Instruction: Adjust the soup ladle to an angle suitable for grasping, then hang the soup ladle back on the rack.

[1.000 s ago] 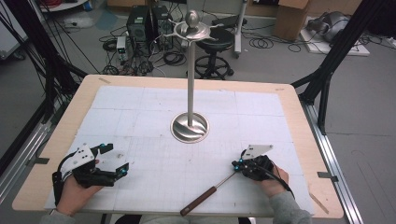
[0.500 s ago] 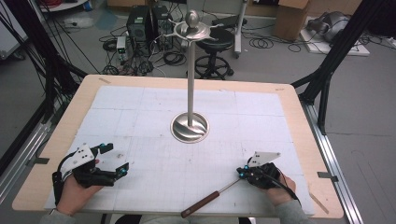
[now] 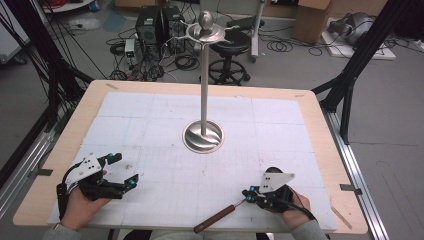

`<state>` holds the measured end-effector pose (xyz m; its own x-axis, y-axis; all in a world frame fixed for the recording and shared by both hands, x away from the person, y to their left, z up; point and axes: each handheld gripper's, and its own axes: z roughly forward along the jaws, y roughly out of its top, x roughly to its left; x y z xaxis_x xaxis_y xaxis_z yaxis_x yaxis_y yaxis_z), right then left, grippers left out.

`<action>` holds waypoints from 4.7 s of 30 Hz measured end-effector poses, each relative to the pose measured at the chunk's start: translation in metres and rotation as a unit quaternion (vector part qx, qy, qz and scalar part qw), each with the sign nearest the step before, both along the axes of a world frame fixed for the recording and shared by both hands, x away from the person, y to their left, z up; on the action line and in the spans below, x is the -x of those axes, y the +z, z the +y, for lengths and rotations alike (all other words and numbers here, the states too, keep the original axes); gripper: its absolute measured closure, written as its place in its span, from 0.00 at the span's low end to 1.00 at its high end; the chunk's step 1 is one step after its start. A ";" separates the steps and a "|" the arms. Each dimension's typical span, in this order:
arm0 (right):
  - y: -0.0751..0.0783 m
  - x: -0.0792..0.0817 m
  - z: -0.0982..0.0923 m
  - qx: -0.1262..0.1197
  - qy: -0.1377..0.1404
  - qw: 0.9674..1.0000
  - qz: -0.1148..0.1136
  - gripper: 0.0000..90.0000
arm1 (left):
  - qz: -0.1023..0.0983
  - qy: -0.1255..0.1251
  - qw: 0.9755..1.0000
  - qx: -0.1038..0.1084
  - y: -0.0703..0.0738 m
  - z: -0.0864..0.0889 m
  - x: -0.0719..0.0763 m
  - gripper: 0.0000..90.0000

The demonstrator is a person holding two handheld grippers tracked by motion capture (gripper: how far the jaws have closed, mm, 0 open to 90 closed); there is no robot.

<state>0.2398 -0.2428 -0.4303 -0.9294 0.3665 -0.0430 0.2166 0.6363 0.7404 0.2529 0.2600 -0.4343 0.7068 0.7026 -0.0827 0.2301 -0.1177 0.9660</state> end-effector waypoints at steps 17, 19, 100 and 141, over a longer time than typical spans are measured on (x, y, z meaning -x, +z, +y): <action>-0.010 0.007 0.017 0.028 0.084 0.996 0.021 1.00 | 0.001 -0.001 1.000 -0.003 0.000 -0.001 0.000 0.02; -0.010 0.006 0.017 0.026 0.084 0.996 0.022 1.00 | 0.000 0.000 1.000 -0.001 0.000 -0.001 0.000 0.02; 0.028 -0.053 0.051 -0.027 -0.014 1.000 0.000 0.71 | -0.004 0.007 1.000 -0.004 0.000 0.003 0.007 0.02; 0.045 -0.082 0.038 0.069 0.037 0.997 0.022 0.07 | -0.004 0.024 1.000 -0.016 0.000 0.009 0.014 0.02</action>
<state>0.3214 -0.2049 -0.3851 -0.9559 0.2900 -0.0473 0.1951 0.7467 0.6358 0.2385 0.2691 -0.4345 0.6729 0.7377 -0.0552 0.2288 -0.1367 0.9638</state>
